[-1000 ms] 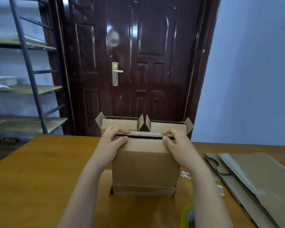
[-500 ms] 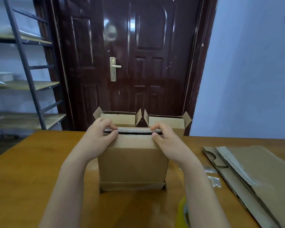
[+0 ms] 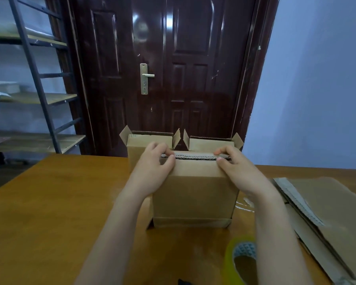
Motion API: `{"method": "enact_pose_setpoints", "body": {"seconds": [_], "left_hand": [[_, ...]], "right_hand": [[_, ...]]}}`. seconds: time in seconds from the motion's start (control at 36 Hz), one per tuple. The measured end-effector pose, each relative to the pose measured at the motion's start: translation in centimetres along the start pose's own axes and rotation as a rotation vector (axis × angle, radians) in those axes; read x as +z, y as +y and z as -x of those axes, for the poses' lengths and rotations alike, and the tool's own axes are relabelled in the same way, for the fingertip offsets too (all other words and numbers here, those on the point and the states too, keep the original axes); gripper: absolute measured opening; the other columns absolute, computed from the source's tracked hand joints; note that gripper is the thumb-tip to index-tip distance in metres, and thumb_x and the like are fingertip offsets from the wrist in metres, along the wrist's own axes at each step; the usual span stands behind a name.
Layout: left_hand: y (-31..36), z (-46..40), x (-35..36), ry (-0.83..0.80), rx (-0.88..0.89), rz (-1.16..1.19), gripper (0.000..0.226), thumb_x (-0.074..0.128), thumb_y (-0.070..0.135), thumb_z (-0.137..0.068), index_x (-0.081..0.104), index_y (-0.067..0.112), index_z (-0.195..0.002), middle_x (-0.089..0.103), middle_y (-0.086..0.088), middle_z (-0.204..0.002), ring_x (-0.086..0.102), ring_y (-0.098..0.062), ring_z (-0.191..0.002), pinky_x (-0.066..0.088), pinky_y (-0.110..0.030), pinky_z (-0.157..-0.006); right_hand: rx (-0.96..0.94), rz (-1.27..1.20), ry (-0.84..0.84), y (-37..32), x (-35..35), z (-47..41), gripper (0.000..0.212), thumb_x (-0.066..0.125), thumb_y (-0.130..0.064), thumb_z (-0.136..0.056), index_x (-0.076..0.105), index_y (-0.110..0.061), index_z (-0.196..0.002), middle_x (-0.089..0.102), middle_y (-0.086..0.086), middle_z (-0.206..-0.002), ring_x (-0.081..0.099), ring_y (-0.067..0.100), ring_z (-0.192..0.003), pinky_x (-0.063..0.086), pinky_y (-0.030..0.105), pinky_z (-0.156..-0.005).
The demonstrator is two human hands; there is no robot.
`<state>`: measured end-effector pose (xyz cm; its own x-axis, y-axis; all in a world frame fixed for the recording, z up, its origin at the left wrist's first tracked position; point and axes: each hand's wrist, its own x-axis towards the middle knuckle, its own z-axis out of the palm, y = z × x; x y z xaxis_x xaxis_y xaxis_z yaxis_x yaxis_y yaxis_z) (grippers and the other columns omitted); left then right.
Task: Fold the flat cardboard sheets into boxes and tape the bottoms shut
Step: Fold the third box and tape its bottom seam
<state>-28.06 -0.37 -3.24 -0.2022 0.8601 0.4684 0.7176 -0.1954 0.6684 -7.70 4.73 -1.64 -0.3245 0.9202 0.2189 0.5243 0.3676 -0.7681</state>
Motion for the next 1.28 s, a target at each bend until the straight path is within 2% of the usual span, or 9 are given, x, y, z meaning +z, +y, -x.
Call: {"method": "enact_pose_setpoints", "body": {"seconds": [0.25,0.33,0.42,0.58,0.72,0.81,0.92,1.08,1.28], "left_hand": [[-0.5,-0.2,0.1,0.030,0.019,0.011,0.019,0.057,0.026,-0.092,0.060,0.017,-0.076,0.057,0.007,-0.101,0.049,0.000,-0.092,0.036,-0.019,-0.076],[-0.4,-0.2,0.0,0.051,0.038,-0.057,0.019,0.054,0.028,-0.094,0.064,0.016,-0.082,0.060,0.005,-0.104,0.052,-0.009,-0.096,0.040,-0.020,-0.075],[-0.6,0.0,0.1,0.050,0.046,-0.157,0.021,0.050,0.030,-0.096,0.063,0.016,-0.088,0.061,0.002,-0.109,0.053,-0.014,-0.097,0.046,-0.031,-0.080],[-2.0,1.7,1.1,-0.097,-0.049,-0.143,0.026,0.047,0.041,-0.096,0.055,0.017,-0.100,0.056,0.004,-0.115,0.047,-0.007,-0.095,0.042,-0.021,-0.070],[-1.5,3.2,1.1,-0.182,-0.036,-0.144,0.072,0.048,0.075,-0.072,0.043,0.020,-0.120,0.044,0.011,-0.116,0.042,-0.009,-0.110,0.047,-0.033,-0.089],[-1.2,3.5,1.0,-0.259,-0.007,-0.167,0.091,0.060,0.077,-0.056,0.038,0.022,-0.125,0.037,0.014,-0.118,0.036,-0.009,-0.115,0.043,-0.032,-0.094],[-1.0,3.7,0.8,-0.194,0.047,-0.197,0.077,0.075,0.064,-0.059,0.041,0.027,-0.118,0.039,0.017,-0.118,0.037,-0.007,-0.112,0.038,-0.025,-0.089],[-1.1,4.0,-1.9,-0.170,0.030,-0.225,0.066,0.075,0.064,-0.056,0.045,0.029,-0.103,0.042,0.016,-0.111,0.042,-0.011,-0.104,0.046,-0.032,-0.087],[-2.3,5.3,-3.6,-0.202,-0.049,-0.226,0.069,0.080,0.057,-0.056,0.048,0.028,-0.109,0.043,0.016,-0.112,0.042,-0.009,-0.108,0.044,-0.032,-0.092]], "right_hand": [[-0.035,0.016,0.025,0.2,0.5,-0.2,0.012,0.041,-0.022,-0.101,0.053,-0.022,-0.103,0.046,-0.009,-0.118,0.045,0.008,-0.102,0.030,0.010,-0.069],[-0.039,0.020,0.036,0.2,0.6,-0.2,0.012,0.040,-0.020,-0.101,0.052,-0.022,-0.102,0.046,-0.009,-0.117,0.045,0.010,-0.104,0.030,0.010,-0.068],[-0.048,0.027,0.042,0.0,0.9,-0.1,0.013,0.040,-0.020,-0.101,0.053,-0.020,-0.105,0.045,-0.008,-0.116,0.044,0.009,-0.102,0.030,0.010,-0.068],[-0.048,0.093,0.058,-0.6,2.3,0.1,0.017,0.040,-0.020,-0.101,0.054,-0.016,-0.109,0.044,-0.008,-0.111,0.044,0.000,-0.083,0.032,0.013,-0.061],[-0.042,0.043,0.087,-0.2,1.8,0.9,0.020,0.041,-0.021,-0.100,0.056,-0.017,-0.114,0.043,-0.009,-0.110,0.043,-0.002,-0.080,0.034,0.014,-0.060],[-0.047,0.024,0.087,0.3,1.4,1.3,0.020,0.041,-0.020,-0.100,0.056,-0.018,-0.113,0.044,-0.009,-0.112,0.044,0.002,-0.087,0.033,0.013,-0.063],[-0.064,-0.005,0.090,0.3,1.3,1.7,0.019,0.042,-0.021,-0.100,0.056,-0.019,-0.112,0.045,-0.009,-0.112,0.044,0.005,-0.093,0.033,0.011,-0.065],[-0.069,-0.091,0.038,-0.8,2.2,1.7,0.022,0.043,-0.026,-0.100,0.058,-0.021,-0.114,0.048,-0.009,-0.110,0.045,0.006,-0.098,0.034,0.013,-0.067],[-0.069,-0.121,0.002,-0.8,5.4,2.2,0.020,0.043,-0.022,-0.100,0.056,-0.018,-0.114,0.051,-0.003,-0.118,0.046,0.009,-0.104,0.035,0.012,-0.071]]}}
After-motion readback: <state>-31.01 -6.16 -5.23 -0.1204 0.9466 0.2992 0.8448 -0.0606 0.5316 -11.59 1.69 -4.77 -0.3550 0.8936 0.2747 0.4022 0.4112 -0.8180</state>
